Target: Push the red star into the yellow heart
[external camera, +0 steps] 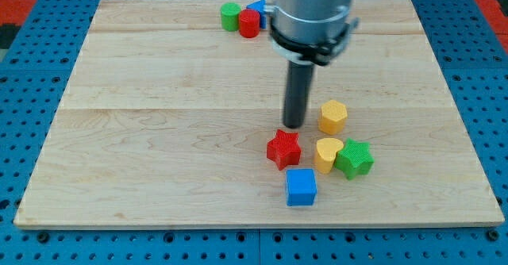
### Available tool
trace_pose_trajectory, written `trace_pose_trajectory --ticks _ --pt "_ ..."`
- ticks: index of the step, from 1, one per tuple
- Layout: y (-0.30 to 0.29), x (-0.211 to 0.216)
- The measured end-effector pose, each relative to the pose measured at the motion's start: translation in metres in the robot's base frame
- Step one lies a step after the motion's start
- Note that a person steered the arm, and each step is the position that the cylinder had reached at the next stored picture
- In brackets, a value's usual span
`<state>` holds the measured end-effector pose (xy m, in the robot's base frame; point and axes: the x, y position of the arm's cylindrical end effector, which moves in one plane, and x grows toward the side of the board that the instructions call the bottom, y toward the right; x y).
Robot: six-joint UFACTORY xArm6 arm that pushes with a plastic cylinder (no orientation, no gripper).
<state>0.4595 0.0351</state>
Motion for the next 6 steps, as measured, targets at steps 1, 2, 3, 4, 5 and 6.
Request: trace_pose_trajectory --ticks 1,2,3,4,5,6 --pt "-0.028 0.023" --pt "-0.041 0.044" --pt "-0.019 0.045" --pt "-0.006 0.045" --pt "-0.059 0.052" --pt "-0.063 0.123"
